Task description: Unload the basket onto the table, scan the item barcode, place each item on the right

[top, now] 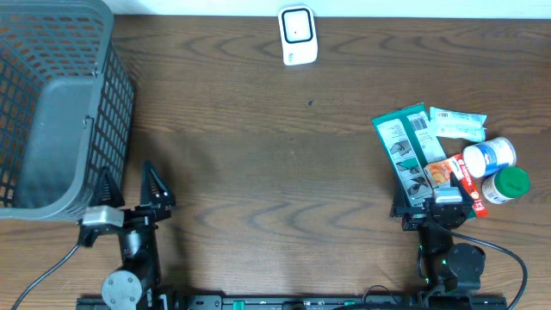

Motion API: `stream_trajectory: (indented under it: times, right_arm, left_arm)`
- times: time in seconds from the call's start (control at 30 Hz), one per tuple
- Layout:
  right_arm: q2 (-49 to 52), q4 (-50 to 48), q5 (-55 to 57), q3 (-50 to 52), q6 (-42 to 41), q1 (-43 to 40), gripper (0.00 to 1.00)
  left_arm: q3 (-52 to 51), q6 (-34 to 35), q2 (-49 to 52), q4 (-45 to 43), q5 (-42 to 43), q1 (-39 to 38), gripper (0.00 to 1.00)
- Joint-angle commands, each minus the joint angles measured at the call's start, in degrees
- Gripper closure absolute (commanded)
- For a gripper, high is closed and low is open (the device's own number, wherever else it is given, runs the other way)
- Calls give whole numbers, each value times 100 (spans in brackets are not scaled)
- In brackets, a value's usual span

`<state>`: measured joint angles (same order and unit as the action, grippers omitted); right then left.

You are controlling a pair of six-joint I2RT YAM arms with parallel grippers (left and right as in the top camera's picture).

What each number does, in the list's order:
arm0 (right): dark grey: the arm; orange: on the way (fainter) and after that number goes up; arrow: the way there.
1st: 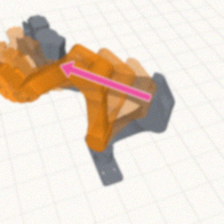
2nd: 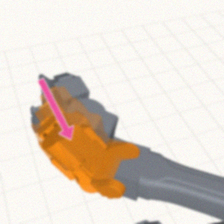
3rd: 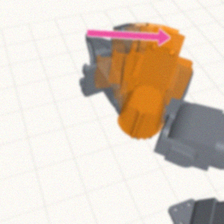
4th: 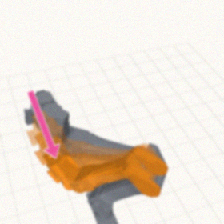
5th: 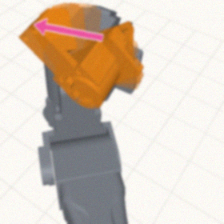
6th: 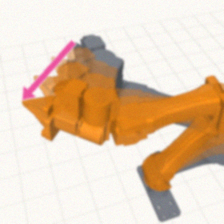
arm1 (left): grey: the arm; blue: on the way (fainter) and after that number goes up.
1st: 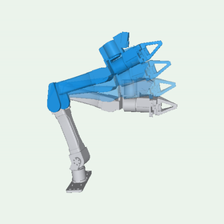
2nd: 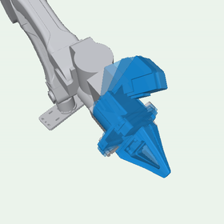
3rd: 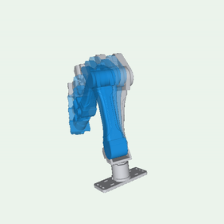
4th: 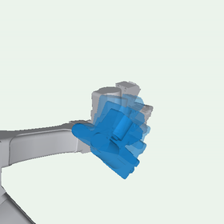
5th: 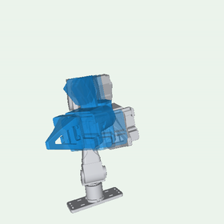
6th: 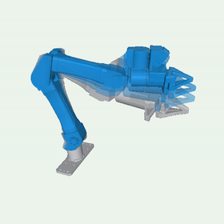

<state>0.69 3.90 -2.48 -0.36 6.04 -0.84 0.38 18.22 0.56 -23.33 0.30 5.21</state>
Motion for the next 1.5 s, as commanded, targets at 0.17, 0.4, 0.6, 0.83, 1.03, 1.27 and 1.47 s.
stream_trajectory:
  times: [0.17,0.4,0.6,0.83,1.03,1.27,1.47]
  right_arm:
    - [-35,24,70,7,-20,-72,1]
    - [-35,24,70,7,-20,-72,1]
    - [-35,24,70,7,-20,-72,1]
    - [-35,24,68,7,-20,-72,1]
    - [-35,24,68,7,-20,-72,1]
    - [-35,24,70,7,-20,-72,1]
    - [-35,24,70,7,-20,-72,1]
  left_arm:
    - [-15,7,-46,1631,57,24,18]
    - [-15,-44,-46,2745,83,22,18]
    - [-15,-264,-46,2730,339,13,18]
    - [-15,-2074,-46,2671,981,7,18]
    - [-15,-2273,-46,2669,975,9,18]
    - [-15,-2269,-46,2653,957,7,18]
    - [-15,-2269,-35,2653,957,9,18]
